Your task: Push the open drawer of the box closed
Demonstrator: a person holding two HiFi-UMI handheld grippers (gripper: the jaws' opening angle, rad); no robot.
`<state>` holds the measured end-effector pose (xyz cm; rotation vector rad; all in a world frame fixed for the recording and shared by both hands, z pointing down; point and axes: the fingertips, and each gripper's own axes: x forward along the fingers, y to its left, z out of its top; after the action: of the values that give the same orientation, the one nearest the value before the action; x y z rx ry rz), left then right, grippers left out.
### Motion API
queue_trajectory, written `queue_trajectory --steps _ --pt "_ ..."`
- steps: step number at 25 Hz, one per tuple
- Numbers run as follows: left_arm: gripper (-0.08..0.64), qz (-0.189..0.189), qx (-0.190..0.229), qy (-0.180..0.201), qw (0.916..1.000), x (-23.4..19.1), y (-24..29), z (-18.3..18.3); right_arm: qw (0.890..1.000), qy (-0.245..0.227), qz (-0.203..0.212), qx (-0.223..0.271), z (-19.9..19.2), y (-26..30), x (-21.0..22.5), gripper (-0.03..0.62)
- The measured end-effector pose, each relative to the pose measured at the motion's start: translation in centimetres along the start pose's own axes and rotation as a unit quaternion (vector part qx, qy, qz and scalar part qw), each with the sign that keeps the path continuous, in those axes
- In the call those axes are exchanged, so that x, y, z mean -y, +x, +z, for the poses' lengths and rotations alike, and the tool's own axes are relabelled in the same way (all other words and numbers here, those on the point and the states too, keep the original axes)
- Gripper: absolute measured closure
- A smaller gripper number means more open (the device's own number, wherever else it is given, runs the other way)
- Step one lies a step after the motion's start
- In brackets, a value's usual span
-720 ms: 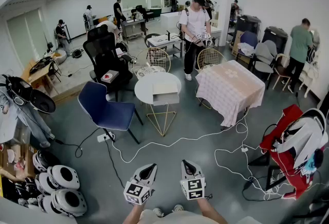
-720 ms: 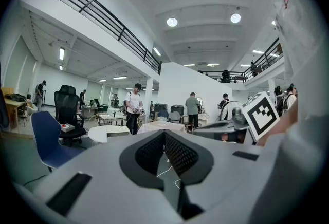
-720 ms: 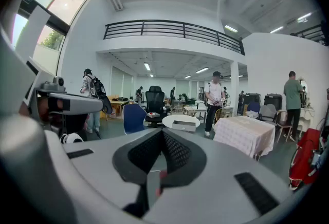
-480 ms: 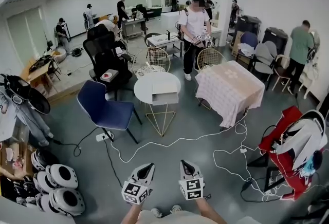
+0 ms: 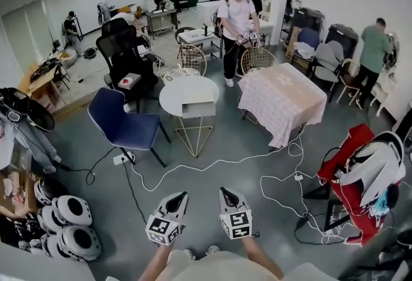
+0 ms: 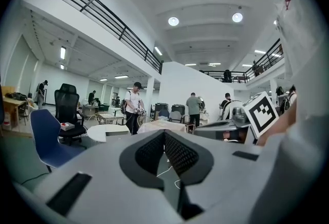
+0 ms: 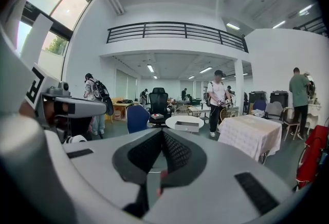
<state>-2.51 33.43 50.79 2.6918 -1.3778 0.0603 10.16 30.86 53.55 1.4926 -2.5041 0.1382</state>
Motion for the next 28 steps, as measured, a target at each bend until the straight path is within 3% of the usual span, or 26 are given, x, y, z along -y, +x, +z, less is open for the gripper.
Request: queue_trajectory --steps 18,28 --pt "0.546 0.007 -0.014 -0.007 0.9999 1.0 4.4 -1.8 1.000 0.010 -0.006 -0.004 -1.7 0.9 4.8 0.575" --pt "0.546 0.016 -0.008 -0.011 0.9998 -3.0 7.5 -2.5 1.000 0.000 -0.005 -0.013 -2.3 5.3 6.1 0.575"
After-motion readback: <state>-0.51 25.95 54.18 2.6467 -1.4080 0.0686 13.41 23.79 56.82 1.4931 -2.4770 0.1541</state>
